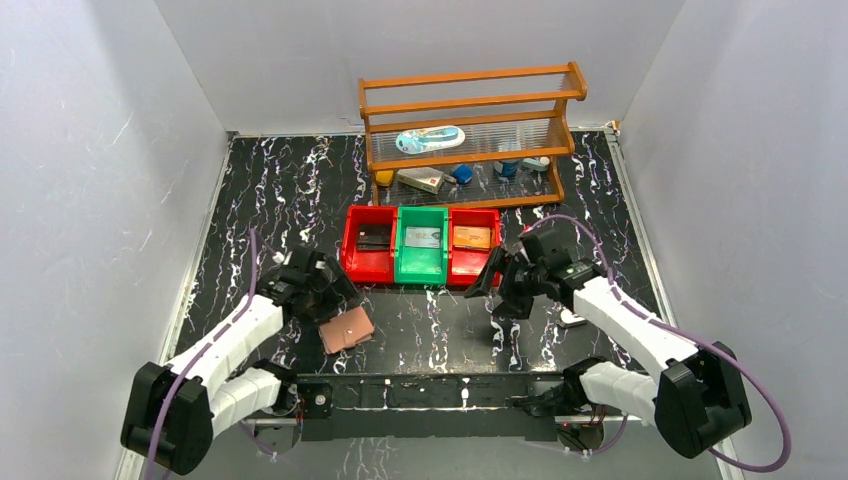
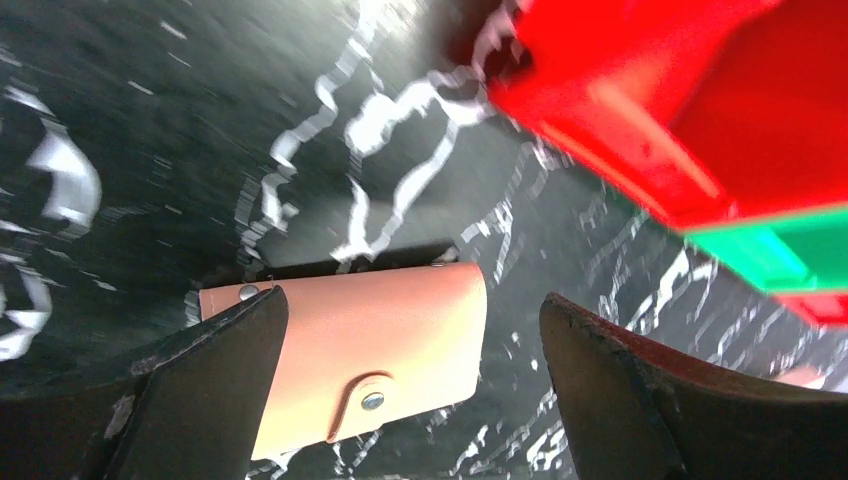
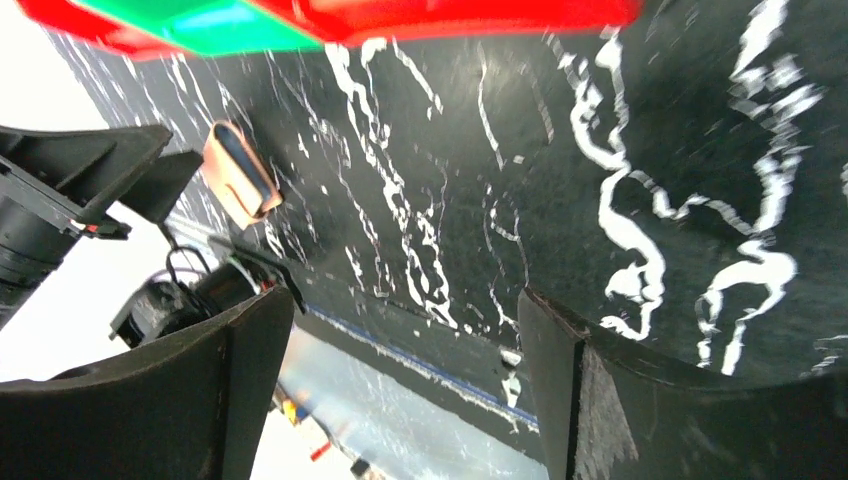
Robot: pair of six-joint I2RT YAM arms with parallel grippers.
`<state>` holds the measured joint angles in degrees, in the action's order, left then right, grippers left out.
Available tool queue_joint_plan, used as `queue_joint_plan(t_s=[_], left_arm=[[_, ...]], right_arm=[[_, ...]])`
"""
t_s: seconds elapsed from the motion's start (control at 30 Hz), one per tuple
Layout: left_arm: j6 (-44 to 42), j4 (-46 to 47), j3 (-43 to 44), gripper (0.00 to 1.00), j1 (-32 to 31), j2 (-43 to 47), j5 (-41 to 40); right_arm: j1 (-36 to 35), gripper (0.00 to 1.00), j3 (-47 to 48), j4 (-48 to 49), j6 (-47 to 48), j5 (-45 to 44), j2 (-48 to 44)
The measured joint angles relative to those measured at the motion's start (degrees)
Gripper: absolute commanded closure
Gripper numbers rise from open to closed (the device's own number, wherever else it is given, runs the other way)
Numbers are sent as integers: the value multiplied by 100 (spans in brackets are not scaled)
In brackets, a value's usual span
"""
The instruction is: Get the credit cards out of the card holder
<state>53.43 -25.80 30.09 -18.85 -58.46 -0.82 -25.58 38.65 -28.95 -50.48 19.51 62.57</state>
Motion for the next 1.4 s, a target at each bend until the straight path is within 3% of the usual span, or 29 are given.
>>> queue_joint_plan(t_s=[0.27,0.5,0.7,1.07,1.4], left_arm=[[693,9,2,4,-1543,-28,149],[621,-439,31,2,-1740,361,-66],[380,-1067,354,2,-1740,765,-800],[190,-1182,210,9,-1740,800,-955],[212,-422,-479,37,-1733,728,160]], right_arm=[[-1696,20,-365,756,-1108,-527,131],[-3204,29,-479,1956,-2103,-1161,767],[-4457,38,-118,3082,-2629,-1707,2129],[-4686,48,382,4162,-3180,-1947,3259],[-4232,55,175,4575,-3488,-1488,3427]])
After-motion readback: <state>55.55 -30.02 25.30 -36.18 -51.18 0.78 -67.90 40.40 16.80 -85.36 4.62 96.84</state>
